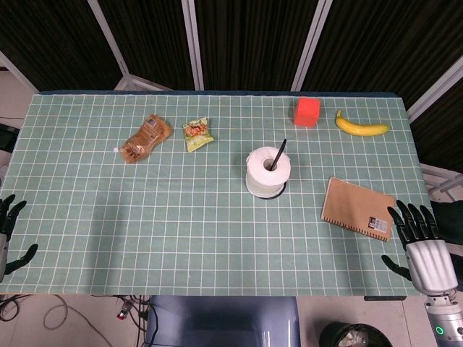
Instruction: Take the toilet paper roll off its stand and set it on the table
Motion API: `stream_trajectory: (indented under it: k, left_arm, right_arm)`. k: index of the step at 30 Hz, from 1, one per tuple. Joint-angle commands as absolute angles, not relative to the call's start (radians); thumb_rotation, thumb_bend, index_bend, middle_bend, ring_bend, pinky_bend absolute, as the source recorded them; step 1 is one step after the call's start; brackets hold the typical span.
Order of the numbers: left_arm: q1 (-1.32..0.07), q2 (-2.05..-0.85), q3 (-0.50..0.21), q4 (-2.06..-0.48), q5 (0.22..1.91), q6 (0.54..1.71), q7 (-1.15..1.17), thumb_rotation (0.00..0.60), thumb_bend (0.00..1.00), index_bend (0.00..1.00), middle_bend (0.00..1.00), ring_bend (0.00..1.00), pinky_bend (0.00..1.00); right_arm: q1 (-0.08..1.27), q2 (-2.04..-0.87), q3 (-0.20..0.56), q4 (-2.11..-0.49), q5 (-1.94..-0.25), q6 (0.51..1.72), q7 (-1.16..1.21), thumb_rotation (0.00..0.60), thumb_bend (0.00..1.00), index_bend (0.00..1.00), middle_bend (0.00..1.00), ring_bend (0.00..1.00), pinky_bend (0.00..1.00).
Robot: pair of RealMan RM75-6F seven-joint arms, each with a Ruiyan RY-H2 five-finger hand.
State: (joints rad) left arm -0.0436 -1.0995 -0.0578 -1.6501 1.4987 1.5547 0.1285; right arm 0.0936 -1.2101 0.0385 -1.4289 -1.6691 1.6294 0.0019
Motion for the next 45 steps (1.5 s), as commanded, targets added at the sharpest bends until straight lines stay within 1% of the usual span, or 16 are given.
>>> stream_trajectory:
  k: [1,14,24,27,29,31,35,37,40,45]
  left_arm:
    - [-0.043,-1.099,-0.057,-1.652,1.499,1.555,0.13,0.6,0.22,0.12,0.0,0.0,0.03]
    - [-0.038,-1.095,-0.053,-1.662,1.504,1.563,0.13,0.6,0.22,0.12,0.0,0.0,0.03]
    - [-0.034,-1.093,-0.052,-1.67,1.51,1.571,0.131,0.6,0.22,0.12,0.0,0.0,0.03]
    - [-0.034,-1.092,-0.051,-1.673,1.506,1.568,0.133,0.6,0.22,0.12,0.0,0.0,0.03]
    - [-0.035,-1.092,-0.051,-1.674,1.506,1.566,0.133,0.6,0.22,0.12,0.0,0.0,0.03]
    - [-0.035,-1.091,-0.05,-1.676,1.507,1.565,0.131,0.6,0.22,0.12,0.0,0.0,0.03]
    - [-0.033,-1.088,-0.051,-1.678,1.509,1.571,0.125,0.6,0.22,0.12,0.0,0.0,0.03]
    - [-0.032,-1.087,-0.051,-1.678,1.508,1.572,0.124,0.6,0.22,0.12,0.0,0.0,0.03]
    - [-0.031,-1.087,-0.052,-1.678,1.506,1.572,0.125,0.6,0.22,0.12,0.0,0.0,0.03]
    - [-0.033,-1.088,-0.052,-1.678,1.502,1.566,0.129,0.6,0.22,0.12,0.0,0.0,0.03]
  right_arm:
    - [0.095,-1.208,0.035,-1.436,-1.667,1.621,0.022,0.6,0.0,0.0,0.0,0.0,0.01]
    - [0.085,-1.199,0.046,-1.454,-1.638,1.624,0.046,0.6,0.0,0.0,0.0,0.0,0.01]
    - [0.084,-1.188,0.047,-1.477,-1.603,1.589,0.087,0.6,0.0,0.0,0.0,0.0,0.01]
    - [0.092,-1.185,0.047,-1.51,-1.58,1.555,0.159,0.6,0.0,0.0,0.0,0.0,0.01]
    - [0.112,-1.172,0.046,-1.543,-1.557,1.495,0.26,0.6,0.0,0.0,0.0,0.0,0.01]
    - [0.148,-1.148,0.053,-1.58,-1.528,1.411,0.383,0.6,0.0,0.0,0.0,0.0,0.01]
    - [0.255,-1.099,0.104,-1.639,-1.442,1.197,0.693,0.6,0.0,0.0,0.0,0.0,0.0]
    - [0.31,-1.089,0.133,-1.632,-1.409,1.099,0.805,0.6,0.0,0.0,0.0,0.0,0.0]
    - [0.381,-1.114,0.17,-1.586,-1.369,0.997,0.863,0.6,0.0,0.0,0.0,0.0,0.0]
    - [0.46,-1.198,0.212,-1.52,-1.289,0.887,0.874,0.6,0.0,0.0,0.0,0.0,0.0]
